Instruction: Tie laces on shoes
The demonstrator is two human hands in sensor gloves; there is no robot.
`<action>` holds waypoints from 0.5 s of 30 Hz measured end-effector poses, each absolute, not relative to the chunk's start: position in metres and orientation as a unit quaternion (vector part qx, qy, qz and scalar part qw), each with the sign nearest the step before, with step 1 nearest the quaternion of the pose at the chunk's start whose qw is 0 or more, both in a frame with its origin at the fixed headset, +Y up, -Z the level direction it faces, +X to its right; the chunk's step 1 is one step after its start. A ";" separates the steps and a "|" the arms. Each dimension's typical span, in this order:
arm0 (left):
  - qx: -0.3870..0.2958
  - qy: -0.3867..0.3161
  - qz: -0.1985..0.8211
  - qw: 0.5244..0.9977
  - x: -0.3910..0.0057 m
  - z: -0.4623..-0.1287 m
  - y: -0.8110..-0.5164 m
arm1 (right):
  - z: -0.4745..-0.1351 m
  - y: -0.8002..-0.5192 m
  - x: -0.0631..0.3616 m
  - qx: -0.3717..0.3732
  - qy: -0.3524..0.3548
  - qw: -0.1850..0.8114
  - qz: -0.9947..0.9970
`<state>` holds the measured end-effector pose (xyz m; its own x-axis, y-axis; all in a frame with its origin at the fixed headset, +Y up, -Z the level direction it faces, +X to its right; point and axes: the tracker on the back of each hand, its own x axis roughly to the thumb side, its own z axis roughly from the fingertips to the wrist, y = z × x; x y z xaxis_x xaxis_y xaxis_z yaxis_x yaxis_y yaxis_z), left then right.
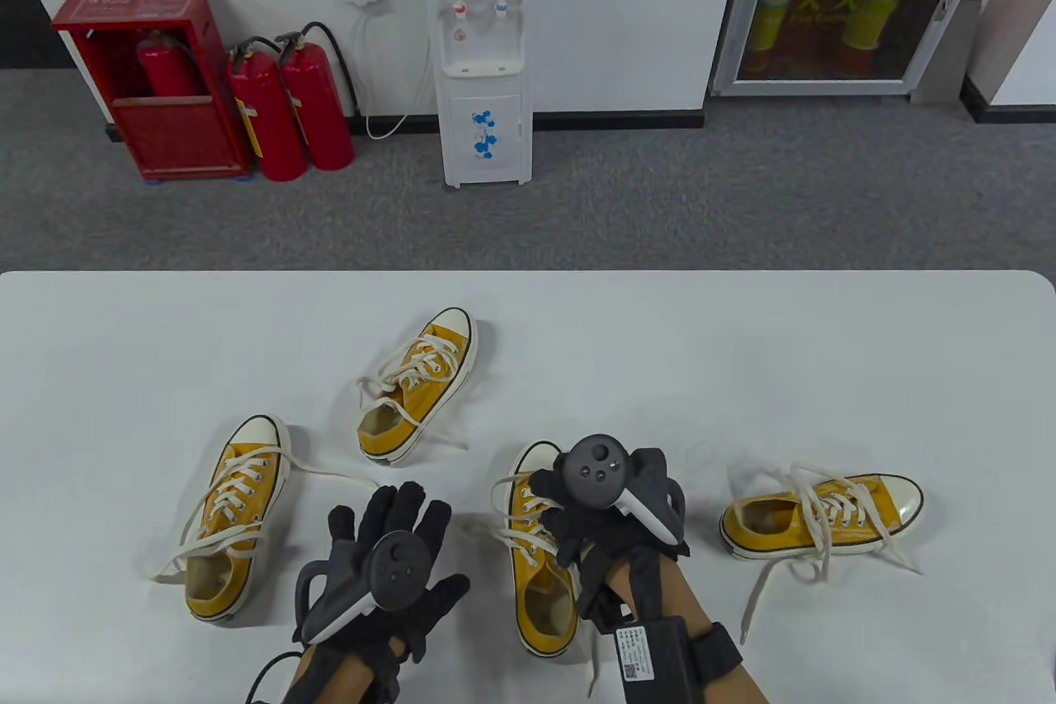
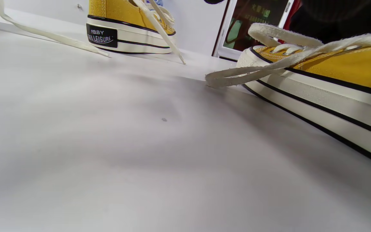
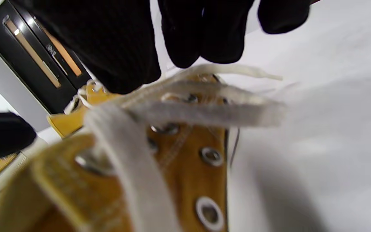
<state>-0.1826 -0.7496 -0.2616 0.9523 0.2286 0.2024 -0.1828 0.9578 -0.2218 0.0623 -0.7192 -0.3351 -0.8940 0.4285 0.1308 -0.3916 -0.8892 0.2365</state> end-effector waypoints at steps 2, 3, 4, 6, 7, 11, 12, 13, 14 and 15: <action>-0.101 -0.113 0.106 0.983 -0.183 -0.262 -0.750 | -0.338 -0.726 0.059 0.096 0.099 0.192 0.972; -0.101 -0.112 0.106 0.983 -0.183 -0.262 -0.750 | -0.339 -0.727 0.058 0.098 0.086 0.197 0.972; -0.101 -0.112 0.106 0.983 -0.183 -0.262 -0.750 | -0.340 -0.728 0.058 0.100 0.077 0.199 0.972; -0.102 -0.111 0.105 0.983 -0.183 -0.262 -0.749 | -0.339 -0.730 0.058 0.107 0.063 0.196 0.973; -0.103 -0.111 0.104 0.983 -0.184 -0.262 -0.749 | -0.340 -0.730 0.059 0.111 0.047 0.196 0.973; -0.103 -0.110 0.105 0.983 -0.184 -0.262 -0.749 | -0.340 -0.729 0.064 0.110 0.035 0.225 0.968; -0.103 -0.110 0.105 0.983 -0.184 -0.262 -0.749 | -0.340 -0.728 0.066 0.108 0.032 0.240 0.964; -0.103 -0.110 0.106 0.983 -0.184 -0.263 -0.749 | -0.339 -0.726 0.070 0.103 0.034 0.269 0.957; -0.102 -0.110 0.106 0.983 -0.184 -0.263 -0.749 | -0.338 -0.723 0.074 0.097 0.040 0.294 0.950; -0.101 -0.110 0.106 0.983 -0.184 -0.263 -0.749 | -0.338 -0.721 0.078 0.095 0.044 0.314 0.944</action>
<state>-0.1842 -0.7486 -0.2625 0.9531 0.2308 0.1957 -0.1861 0.9571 -0.2221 0.0779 -0.7207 -0.3375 -0.7852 0.6002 0.1521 -0.5834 -0.7995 0.1433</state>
